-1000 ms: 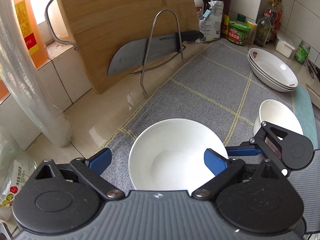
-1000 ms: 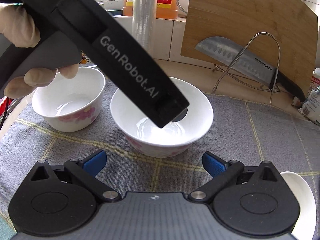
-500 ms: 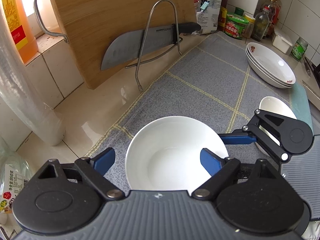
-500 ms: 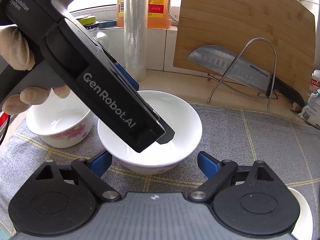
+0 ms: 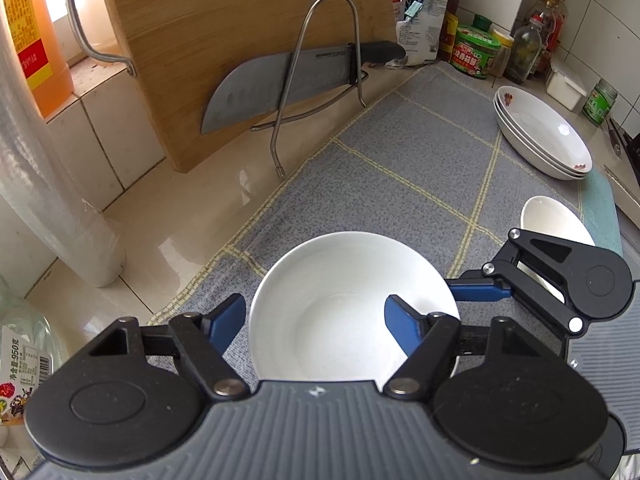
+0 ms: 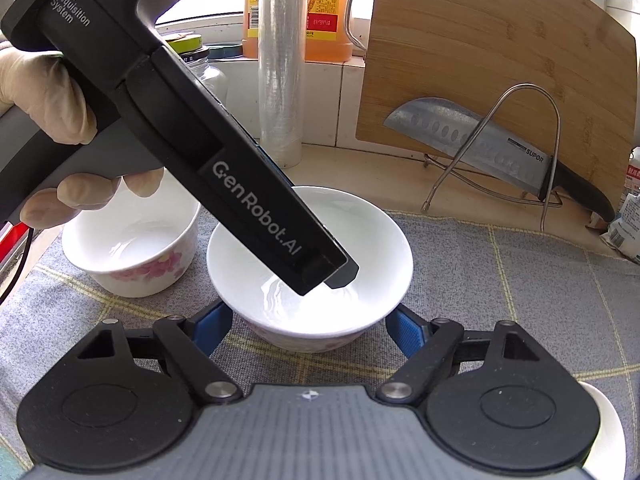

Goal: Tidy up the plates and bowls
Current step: 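Lift and carry the held bowl with the left tool toward the placed bowl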

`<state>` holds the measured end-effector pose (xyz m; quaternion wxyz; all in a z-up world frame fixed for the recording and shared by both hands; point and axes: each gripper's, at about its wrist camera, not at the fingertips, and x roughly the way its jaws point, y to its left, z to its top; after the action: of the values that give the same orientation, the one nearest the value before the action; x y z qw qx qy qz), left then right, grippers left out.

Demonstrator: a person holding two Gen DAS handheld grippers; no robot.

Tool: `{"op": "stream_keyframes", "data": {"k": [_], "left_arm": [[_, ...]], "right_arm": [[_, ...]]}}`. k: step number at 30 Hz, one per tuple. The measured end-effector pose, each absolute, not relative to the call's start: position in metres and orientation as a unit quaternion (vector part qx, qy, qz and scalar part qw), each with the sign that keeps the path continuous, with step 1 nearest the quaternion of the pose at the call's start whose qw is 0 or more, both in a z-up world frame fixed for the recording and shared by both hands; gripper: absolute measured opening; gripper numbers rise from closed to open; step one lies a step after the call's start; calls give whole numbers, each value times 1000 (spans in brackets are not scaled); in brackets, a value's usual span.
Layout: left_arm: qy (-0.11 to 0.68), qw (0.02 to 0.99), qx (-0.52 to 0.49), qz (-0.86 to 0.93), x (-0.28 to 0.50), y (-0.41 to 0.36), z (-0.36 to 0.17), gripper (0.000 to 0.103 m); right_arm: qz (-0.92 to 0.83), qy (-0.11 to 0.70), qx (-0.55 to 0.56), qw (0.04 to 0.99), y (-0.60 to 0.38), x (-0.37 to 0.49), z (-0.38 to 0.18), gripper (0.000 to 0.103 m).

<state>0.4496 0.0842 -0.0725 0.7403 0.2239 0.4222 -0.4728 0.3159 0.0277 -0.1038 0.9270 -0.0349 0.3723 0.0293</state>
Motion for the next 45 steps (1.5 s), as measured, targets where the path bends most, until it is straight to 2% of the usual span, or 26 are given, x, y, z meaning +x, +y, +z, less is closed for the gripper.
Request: {"op": "stream_keyframes", "data": {"k": [7, 23, 28, 45], "left_arm": [[426, 736, 221, -477, 450, 82, -72, 67], [440, 696, 276, -496, 455, 73, -70, 66], [441, 699, 270, -494, 457, 75, -66, 56], [426, 709, 251, -503, 425, 82, -37, 56]], "right_arm": [[29, 371, -34, 928, 27, 316, -104, 87], [40, 369, -48, 927, 27, 316, -102, 87], [36, 374, -52, 925, 27, 316, -102, 87], [42, 367, -67, 927, 26, 284, -78, 87]]}}
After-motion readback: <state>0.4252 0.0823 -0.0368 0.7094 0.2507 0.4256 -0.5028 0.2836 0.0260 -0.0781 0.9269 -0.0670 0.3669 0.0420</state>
